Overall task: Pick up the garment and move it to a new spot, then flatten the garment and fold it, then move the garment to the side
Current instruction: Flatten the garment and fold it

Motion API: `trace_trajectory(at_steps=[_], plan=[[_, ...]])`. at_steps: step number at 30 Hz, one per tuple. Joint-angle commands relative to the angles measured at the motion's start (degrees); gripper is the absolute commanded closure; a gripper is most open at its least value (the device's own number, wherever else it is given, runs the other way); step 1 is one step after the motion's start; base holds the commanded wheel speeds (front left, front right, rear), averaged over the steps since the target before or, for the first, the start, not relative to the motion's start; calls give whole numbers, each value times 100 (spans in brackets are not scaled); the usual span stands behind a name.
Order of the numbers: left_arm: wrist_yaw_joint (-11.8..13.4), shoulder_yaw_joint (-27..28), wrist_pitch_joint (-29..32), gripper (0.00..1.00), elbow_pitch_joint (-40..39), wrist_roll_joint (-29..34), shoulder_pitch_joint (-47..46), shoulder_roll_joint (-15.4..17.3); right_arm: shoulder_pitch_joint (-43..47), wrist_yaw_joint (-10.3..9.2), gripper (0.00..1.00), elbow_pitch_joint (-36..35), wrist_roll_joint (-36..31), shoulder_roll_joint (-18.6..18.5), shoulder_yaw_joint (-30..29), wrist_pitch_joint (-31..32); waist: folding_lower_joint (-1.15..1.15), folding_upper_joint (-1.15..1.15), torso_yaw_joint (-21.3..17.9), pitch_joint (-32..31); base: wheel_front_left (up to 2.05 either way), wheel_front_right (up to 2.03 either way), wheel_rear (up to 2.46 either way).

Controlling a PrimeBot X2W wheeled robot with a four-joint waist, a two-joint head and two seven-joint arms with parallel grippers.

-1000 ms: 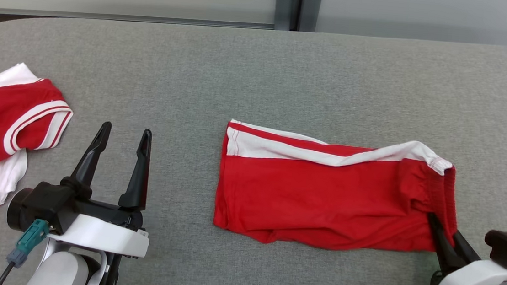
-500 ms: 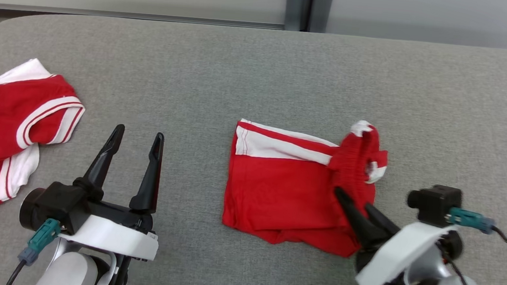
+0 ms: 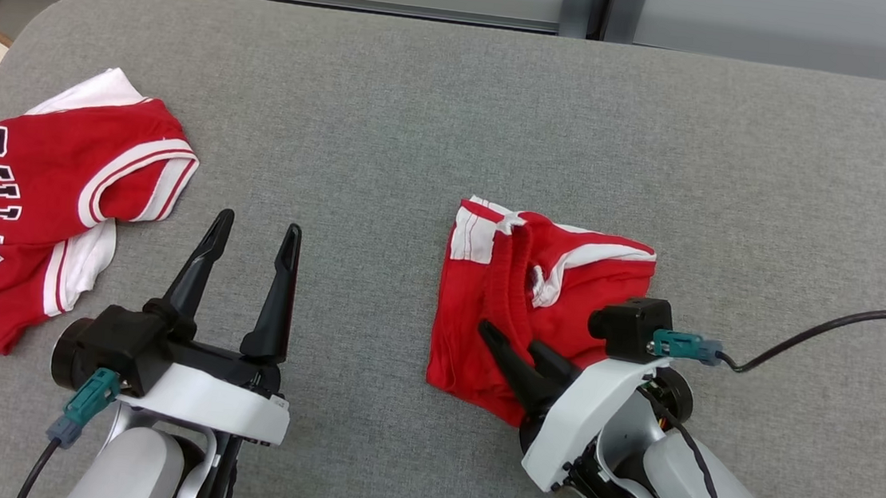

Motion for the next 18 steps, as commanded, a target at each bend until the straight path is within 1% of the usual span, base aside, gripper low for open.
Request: trace_trajectory(at_steps=[1,3,4,5,7,8,9,13,18], plan=[[-12,23,-33,0,17,-18,-71,17,-129,0,0,79,-103,-15,59,-241,0,0,0,8,0,0,0],[-13,37,-39,0,33,-14,-72,9,-223,0,0,196,-303,-50,182,-571,0,0,-14,12,0,0,0],[-17,44,-36,0,37,-10,-68,7,-286,0,0,227,-510,-109,192,-832,0,0,-27,14,0,0,0],[-24,45,-38,0,38,-4,-67,0,-284,-1,0,240,-555,-102,211,-1029,0,0,-38,13,0,0,0],[-21,68,-39,0,43,6,-65,2,-312,-1,0,258,-905,-170,215,-1426,0,0,-79,9,0,0,0],[-21,68,-39,0,43,6,-65,2,-312,-1,0,258,-905,-170,215,-1426,0,0,-79,9,0,0,0],[-21,77,-41,0,40,13,-66,3,-282,-1,0,255,-972,-184,138,-1598,0,0,-100,8,0,0,0],[7,136,-46,0,17,29,-41,28,-126,0,0,172,-1528,-335,-411,-2217,0,0,-207,-19,0,0,0],[72,324,-50,0,-10,-28,80,72,301,0,0,-204,-1816,-456,-1396,-2422,0,0,-398,-98,0,0,0]])
